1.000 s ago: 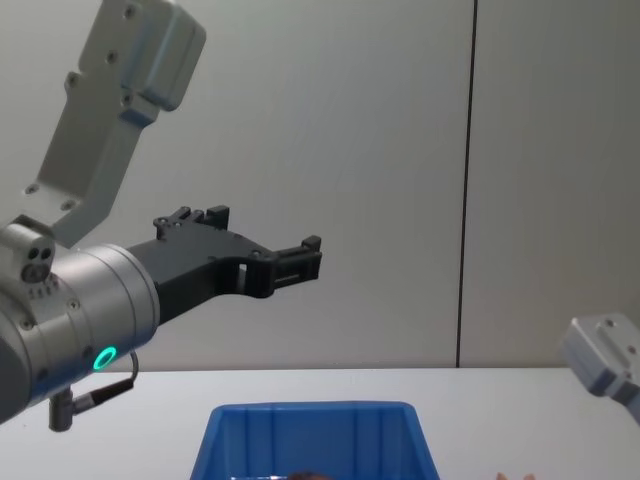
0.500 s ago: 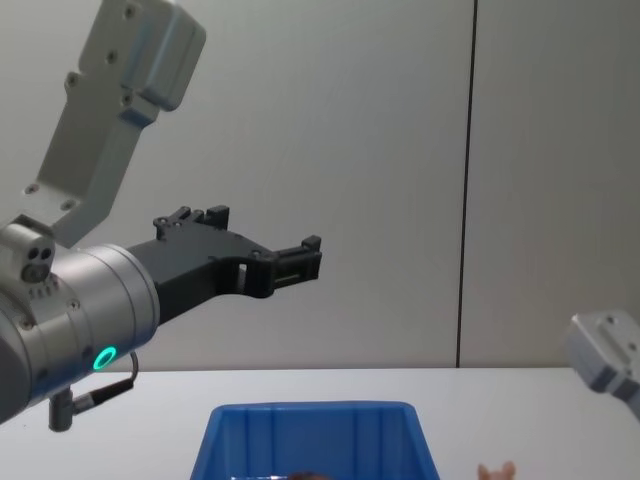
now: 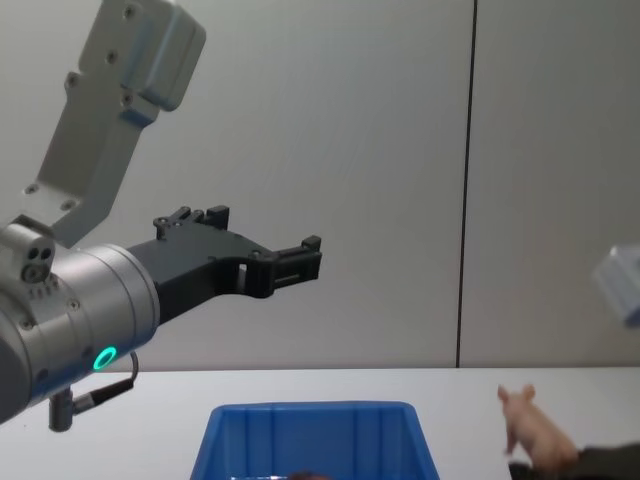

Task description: Pick up the two dolls from the table and place them into the box.

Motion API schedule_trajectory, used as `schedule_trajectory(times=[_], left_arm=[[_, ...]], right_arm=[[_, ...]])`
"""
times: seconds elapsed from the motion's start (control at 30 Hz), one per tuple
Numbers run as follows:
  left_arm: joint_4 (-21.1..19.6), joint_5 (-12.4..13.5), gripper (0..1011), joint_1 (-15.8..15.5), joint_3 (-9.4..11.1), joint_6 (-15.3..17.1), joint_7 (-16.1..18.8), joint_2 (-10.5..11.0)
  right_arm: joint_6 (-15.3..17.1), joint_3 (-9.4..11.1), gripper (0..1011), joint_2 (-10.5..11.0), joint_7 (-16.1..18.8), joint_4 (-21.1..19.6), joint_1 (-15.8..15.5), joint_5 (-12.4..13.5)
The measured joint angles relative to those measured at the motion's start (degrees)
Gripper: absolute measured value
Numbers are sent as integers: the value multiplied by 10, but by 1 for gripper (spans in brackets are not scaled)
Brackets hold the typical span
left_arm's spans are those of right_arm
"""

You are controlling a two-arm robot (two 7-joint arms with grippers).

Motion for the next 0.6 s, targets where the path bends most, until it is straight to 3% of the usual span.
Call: schedule_trajectory(times=[0.27,0.6], left_arm=[[0,0,1001,0,0,0,0,0],[0,0,1001,0,0,0,0,0]], right_arm=[[-35,7,360,4,29,-19,12,3],[-45,9,360,2,85,-28,31,20]])
